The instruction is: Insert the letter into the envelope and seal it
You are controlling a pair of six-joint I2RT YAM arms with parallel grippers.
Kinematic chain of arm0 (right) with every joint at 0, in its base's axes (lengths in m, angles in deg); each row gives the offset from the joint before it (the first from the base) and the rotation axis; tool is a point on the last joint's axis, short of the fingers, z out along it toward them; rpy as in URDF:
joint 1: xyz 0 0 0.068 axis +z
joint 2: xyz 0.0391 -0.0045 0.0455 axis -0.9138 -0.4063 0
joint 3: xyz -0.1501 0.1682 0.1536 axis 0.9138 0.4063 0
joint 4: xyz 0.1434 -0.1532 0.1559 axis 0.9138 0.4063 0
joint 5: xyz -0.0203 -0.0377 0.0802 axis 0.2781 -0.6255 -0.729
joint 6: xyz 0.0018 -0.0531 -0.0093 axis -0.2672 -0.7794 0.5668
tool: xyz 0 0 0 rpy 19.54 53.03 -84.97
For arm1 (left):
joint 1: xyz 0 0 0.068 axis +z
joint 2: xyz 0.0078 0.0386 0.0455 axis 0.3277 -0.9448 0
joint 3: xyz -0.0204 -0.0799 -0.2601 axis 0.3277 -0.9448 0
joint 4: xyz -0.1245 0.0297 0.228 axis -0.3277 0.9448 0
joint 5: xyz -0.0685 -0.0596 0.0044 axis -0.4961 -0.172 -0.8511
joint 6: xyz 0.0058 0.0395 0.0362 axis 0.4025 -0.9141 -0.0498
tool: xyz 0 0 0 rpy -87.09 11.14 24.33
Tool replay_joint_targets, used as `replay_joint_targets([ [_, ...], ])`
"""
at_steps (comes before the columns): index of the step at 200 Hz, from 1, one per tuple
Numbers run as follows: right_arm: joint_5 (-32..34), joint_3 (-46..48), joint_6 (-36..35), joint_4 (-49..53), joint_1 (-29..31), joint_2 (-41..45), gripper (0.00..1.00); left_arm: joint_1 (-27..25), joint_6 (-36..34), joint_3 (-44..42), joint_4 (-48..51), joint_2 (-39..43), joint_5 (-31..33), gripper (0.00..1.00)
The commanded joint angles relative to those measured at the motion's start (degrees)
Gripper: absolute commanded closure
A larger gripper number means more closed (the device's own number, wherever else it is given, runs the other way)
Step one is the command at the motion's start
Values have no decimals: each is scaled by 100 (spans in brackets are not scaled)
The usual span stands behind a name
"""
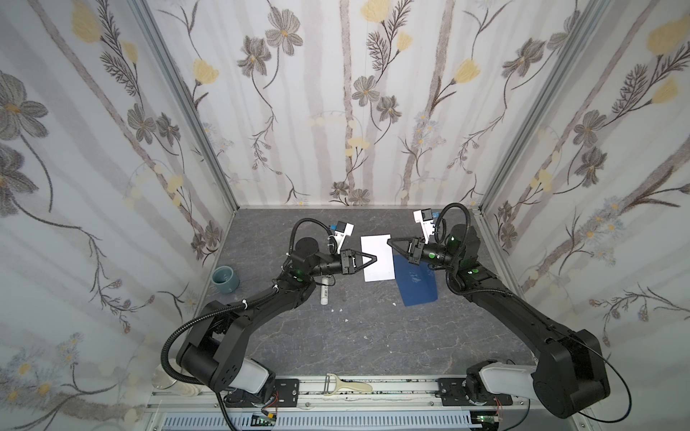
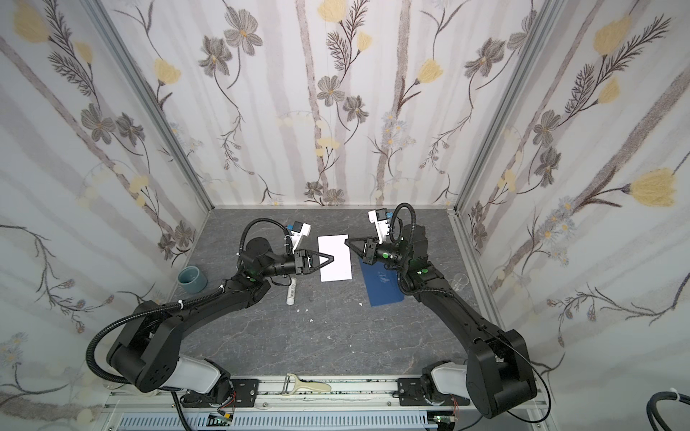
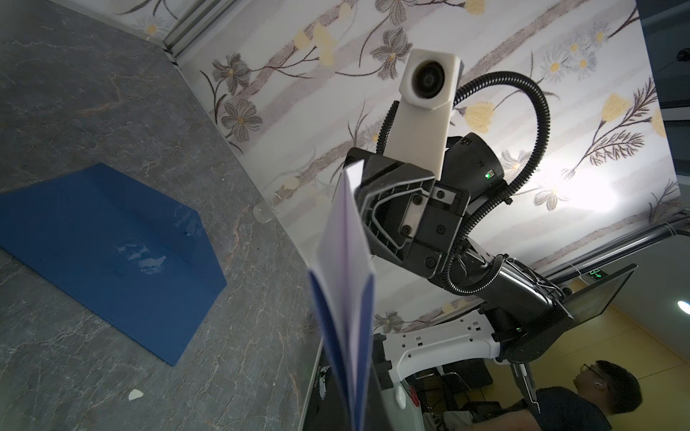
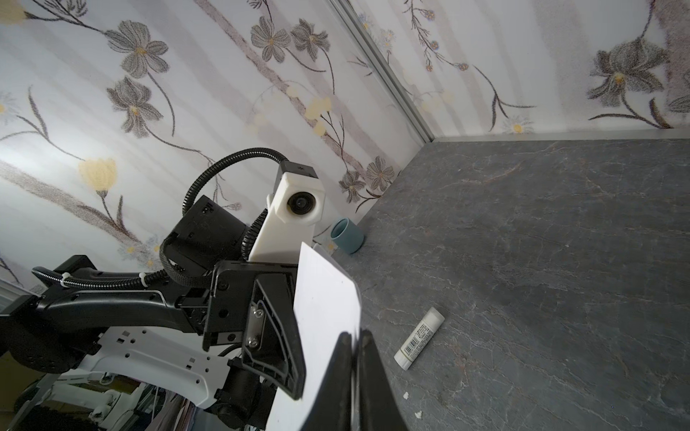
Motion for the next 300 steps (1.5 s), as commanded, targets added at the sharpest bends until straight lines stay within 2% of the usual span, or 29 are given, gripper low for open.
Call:
replay_joint_targets([
  [1, -95, 49, 64, -284, 17, 53, 67, -3, 9, 49, -275, 3, 38, 100],
  [11, -111, 92, 96, -333, 24, 63, 64, -10, 9, 41, -275, 5, 56, 100],
  [21, -143, 111, 112, -370, 39, 63, 67, -9, 9, 41, -272, 5, 74, 100],
  [28, -149, 117, 120, -365, 37, 50, 78, -11, 9, 41, -271, 6, 84, 100],
  [34, -167, 116, 122, -382, 48, 45, 92, -11, 9, 41, -275, 6, 93, 100],
  [40, -173, 124, 130, -396, 59, 39, 100, -6, 9, 42, -270, 5, 102, 100],
  [57, -187, 139, 153, -430, 63, 54, 100, -13, 17, 41, -275, 0, 126, 100],
  [68, -170, 162, 167, -441, 63, 86, 79, -11, 17, 42, -275, 5, 159, 100],
  [82, -178, 219, 183, -485, 88, 139, 67, -15, 9, 26, -274, 5, 205, 100],
  [91, -167, 254, 201, -522, 102, 166, 66, -11, 9, 16, -275, -1, 244, 100],
  [108, -186, 332, 237, -576, 132, 186, 70, -11, 17, 31, -271, -13, 284, 100],
  [124, -186, 383, 256, -591, 146, 186, 100, -19, 17, 58, -270, -13, 320, 100],
  [141, -171, 418, 272, -623, 149, 207, 100, -19, 17, 85, -273, -13, 338, 100],
  [150, -161, 440, 282, -637, 146, 231, 82, -19, 26, 89, -270, -13, 365, 100],
  [155, -152, 456, 290, -645, 145, 246, 76, -22, 26, 85, -272, -13, 374, 100],
  [166, -151, 478, 299, -660, 157, 288, 68, -19, 26, 84, -270, -13, 399, 100],
  [176, -149, 493, 307, -660, 151, 317, 67, -22, 26, 76, -273, -15, 433, 100],
  [195, -160, 523, 290, -643, 155, 344, 72, -28, 27, 58, -279, -4, 504, 100],
  [202, -168, 532, 290, -645, 154, 344, 82, -28, 33, 60, -284, -4, 523, 100],
  [208, -189, 533, 290, -647, 152, 335, 100, -28, 35, 58, -284, -4, 547, 100],
  [229, -207, 568, 308, -682, 160, 335, 100, -28, 52, 58, -284, 5, 592, 100],
  [236, -184, 577, 308, -665, 167, 350, 87, -28, 53, 50, -283, 13, 609, 100],
  [247, -185, 601, 312, -685, 165, 378, 77, -28, 52, 49, -292, 22, 642, 100],
  [255, -162, 618, 317, -681, 161, 403, 65, -30, 61, 44, -292, 22, 664, 100],
  [270, -161, 620, 315, -683, 169, 432, 64, -28, 70, 54, -288, 22, 695, 100],
  [283, -168, 621, 317, -685, 175, 432, 72, -28, 88, 48, -289, 14, 728, 100],
  [291, -193, 621, 317, -688, 173, 425, 88, -28, 92, 49, -296, 5, 739, 100],
  [295, -195, 621, 321, -690, 185, 423, 100, -28, 96, 49, -300, 5, 751, 100],
  [300, -212, 621, 325, -692, 185, 415, 100, -28, 104, 50, -301, -3, 759, 100],
])
